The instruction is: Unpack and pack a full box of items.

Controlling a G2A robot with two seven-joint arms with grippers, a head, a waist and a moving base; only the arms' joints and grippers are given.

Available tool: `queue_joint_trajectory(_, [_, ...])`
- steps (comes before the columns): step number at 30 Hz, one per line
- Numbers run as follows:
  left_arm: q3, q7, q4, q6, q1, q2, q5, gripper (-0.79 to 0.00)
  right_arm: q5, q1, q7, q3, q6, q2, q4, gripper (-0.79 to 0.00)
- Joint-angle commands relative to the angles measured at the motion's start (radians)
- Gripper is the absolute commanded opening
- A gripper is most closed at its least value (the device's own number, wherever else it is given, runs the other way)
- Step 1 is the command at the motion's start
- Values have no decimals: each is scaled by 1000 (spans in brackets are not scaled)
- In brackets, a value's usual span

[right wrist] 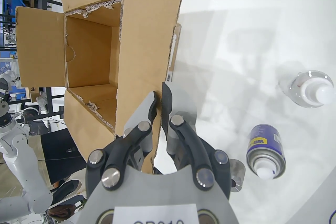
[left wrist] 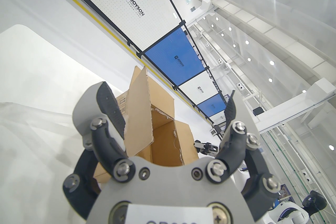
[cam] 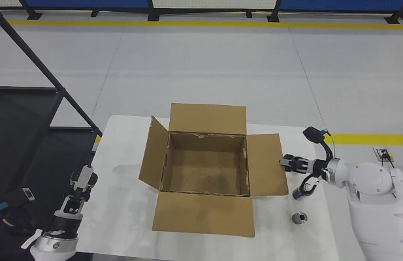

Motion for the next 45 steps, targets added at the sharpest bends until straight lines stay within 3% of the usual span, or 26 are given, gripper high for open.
queue_joint_trajectory(1, [0,0,0,0,0,0,0,0,4,2,-10,-10,1,2,-3,-785])
queue_joint_trajectory(2, [0,0,0,0,0,0,0,0,8,2,-15,-14,0,3,-5,-653])
queue_joint_trajectory(3, [0,0,0,0,0,0,0,0,9,1,-22,-16,3,4,-9,-419])
queue_joint_trajectory(6, [0,0,0,0,0,0,0,0,3,-16,-44,-8,10,11,-42,0])
queue_joint_trajectory(14, [0,0,0,0,0,0,0,0,18,-263,-172,168,0,34,-334,0])
queue_joint_trajectory(31, [0,0,0,0,0,0,0,0,8,-270,-183,166,-3,35,-336,0])
queue_joint_trajectory(34, [0,0,0,0,0,0,0,0,-102,-310,-208,159,-59,44,-366,0])
queue_joint_trajectory(41, [0,0,0,0,0,0,0,0,-224,-511,-244,296,-248,67,-417,0])
queue_joint_trajectory(45, [0,0,0,0,0,0,0,0,-309,-613,-247,317,-325,76,-426,0])
